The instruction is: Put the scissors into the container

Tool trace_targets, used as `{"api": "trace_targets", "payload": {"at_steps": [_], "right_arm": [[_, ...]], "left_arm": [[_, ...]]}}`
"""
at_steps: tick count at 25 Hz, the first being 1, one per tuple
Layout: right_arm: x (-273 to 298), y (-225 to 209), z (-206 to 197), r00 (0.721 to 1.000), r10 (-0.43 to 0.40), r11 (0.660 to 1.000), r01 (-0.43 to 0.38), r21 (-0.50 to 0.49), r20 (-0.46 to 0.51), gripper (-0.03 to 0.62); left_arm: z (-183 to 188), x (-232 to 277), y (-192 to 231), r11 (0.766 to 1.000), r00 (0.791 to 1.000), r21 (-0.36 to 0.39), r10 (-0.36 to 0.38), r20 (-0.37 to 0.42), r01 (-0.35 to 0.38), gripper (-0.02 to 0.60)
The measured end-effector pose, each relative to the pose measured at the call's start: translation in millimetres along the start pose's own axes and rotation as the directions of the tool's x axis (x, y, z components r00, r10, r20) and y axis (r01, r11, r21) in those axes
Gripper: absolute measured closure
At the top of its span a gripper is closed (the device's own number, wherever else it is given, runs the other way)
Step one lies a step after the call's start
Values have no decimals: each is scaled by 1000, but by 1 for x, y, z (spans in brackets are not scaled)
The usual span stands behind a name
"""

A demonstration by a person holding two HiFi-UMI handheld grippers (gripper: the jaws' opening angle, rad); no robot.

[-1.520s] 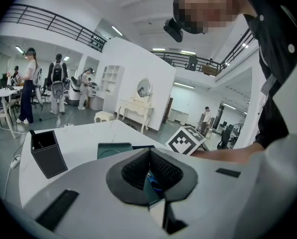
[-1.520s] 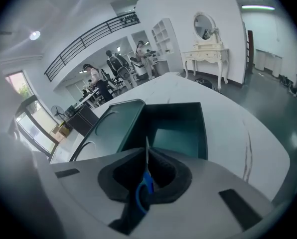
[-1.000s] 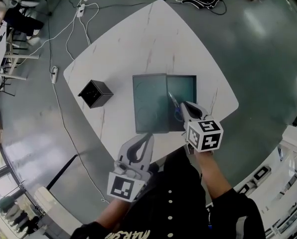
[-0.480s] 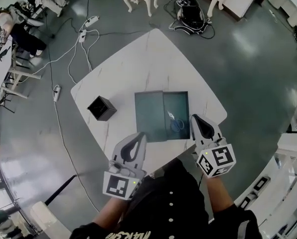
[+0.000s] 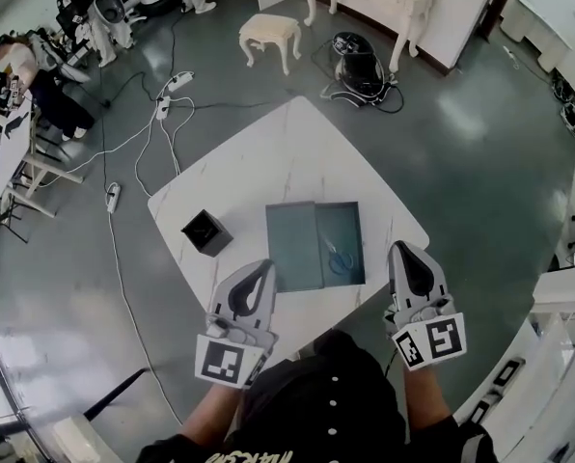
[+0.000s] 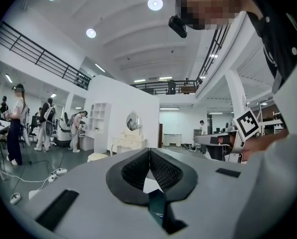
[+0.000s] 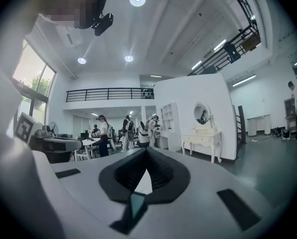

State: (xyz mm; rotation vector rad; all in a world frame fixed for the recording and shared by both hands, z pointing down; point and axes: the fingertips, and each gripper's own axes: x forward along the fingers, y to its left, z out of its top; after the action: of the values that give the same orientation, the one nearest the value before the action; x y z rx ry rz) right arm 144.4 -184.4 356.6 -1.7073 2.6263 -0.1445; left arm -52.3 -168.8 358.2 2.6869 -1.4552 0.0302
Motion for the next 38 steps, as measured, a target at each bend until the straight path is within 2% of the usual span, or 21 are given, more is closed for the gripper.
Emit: {"api": "trace_targets", "payload": {"at_steps": [5,10,19,24,28,38], "right_arm": [[-17,11,22,997,-34,998,38,-56,74,582],[-26,15,33,993,-48,995,58,-86,107,582],[-27,16,38,994,-32,994,43,-103,108,582],[-22,15,33,995,-29,996,37,-84,90,582],[-20,14,35,996,-27,995,35,-91,86,582],[-21,22,38,995,-7,995,17,-96,97,582]], "left_arm": [[8,-11,-2,1000,1000,-7,-3,23,3,555],[12,-20,1,1000,999,10,9,37,-9,555],[17,-18,-10,1000,999,13,-4,53,3,555],[9,-16,-8,1000,1000,28,0,26,-1,555],[19,-14,-11,1000,999,3,4,52,-4,555],[13,-17,-11,999,1000,37,5,30,-6,555]]}}
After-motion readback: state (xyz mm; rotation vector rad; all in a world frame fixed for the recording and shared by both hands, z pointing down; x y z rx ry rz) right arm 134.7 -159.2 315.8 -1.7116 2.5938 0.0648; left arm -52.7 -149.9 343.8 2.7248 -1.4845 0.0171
